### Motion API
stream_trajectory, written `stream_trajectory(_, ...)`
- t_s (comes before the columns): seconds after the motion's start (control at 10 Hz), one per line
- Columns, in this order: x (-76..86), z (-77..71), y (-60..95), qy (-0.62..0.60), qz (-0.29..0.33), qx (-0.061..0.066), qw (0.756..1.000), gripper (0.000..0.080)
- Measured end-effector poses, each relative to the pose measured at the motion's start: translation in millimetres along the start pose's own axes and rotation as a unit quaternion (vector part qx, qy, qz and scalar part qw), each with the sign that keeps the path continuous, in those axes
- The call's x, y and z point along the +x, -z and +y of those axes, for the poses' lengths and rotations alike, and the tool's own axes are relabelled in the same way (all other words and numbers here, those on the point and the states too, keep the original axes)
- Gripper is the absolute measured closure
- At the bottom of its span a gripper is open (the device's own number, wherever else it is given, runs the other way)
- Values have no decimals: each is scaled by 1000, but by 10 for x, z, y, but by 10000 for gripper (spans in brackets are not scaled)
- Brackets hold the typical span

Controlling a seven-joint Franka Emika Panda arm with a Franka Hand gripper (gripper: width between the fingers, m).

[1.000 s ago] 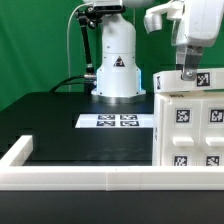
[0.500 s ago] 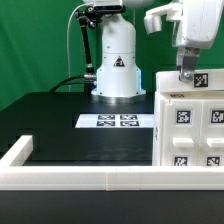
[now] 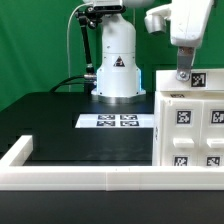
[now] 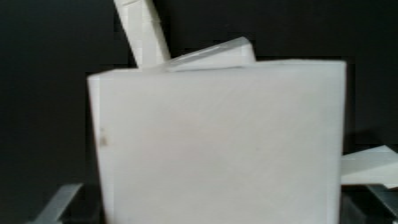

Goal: Assemble cabinet

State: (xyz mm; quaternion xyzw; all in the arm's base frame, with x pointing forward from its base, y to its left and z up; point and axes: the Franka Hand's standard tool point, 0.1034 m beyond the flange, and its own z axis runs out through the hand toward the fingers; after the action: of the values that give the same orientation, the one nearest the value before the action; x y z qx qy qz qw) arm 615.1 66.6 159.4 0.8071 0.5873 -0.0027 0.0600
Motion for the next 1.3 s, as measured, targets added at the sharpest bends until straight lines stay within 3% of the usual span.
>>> stream_trajectory(0.5, 26, -83, 1, -191, -3, 7, 982, 233)
stream_trajectory(0.7, 39, -163, -25, -306, -1, 7, 952, 233)
stream_trajectory(1.3, 163, -258, -17, -565, 2, 6, 825, 233)
